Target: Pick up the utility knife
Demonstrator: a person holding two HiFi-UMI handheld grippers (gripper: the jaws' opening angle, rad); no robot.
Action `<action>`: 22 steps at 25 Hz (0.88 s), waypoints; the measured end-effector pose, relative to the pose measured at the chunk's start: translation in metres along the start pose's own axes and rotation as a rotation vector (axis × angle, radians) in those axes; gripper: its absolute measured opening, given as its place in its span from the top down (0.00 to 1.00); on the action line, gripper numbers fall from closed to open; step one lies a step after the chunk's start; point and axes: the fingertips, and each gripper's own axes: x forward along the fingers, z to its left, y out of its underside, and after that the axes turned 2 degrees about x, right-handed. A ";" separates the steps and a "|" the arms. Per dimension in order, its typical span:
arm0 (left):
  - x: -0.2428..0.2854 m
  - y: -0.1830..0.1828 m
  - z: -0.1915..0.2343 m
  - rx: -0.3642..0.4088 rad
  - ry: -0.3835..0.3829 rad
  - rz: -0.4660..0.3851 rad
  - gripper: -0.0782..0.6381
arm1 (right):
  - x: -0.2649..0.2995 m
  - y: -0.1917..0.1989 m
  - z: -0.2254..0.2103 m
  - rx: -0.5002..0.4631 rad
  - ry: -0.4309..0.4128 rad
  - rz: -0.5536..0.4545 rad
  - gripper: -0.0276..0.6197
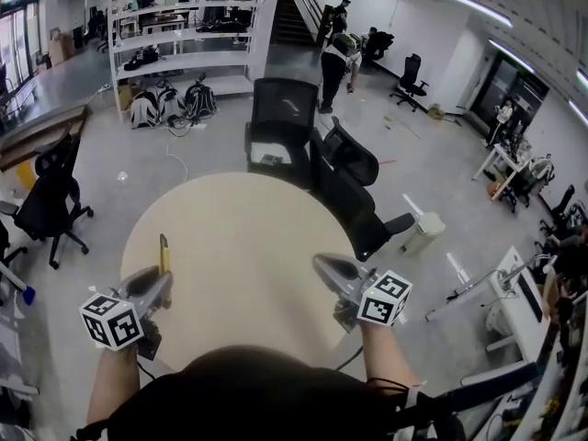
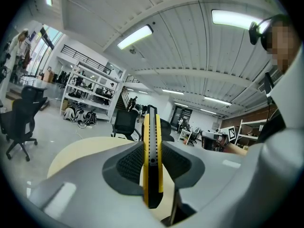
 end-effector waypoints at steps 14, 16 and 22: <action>0.000 0.000 0.000 -0.001 0.000 -0.004 0.73 | 0.007 0.004 -0.002 -0.039 0.006 0.042 0.94; -0.001 0.000 -0.001 -0.002 -0.001 -0.002 0.73 | 0.006 0.004 -0.002 -0.037 0.005 0.044 0.94; -0.003 0.000 -0.003 -0.001 0.001 0.000 0.73 | 0.007 0.003 0.002 -0.040 -0.005 0.051 0.94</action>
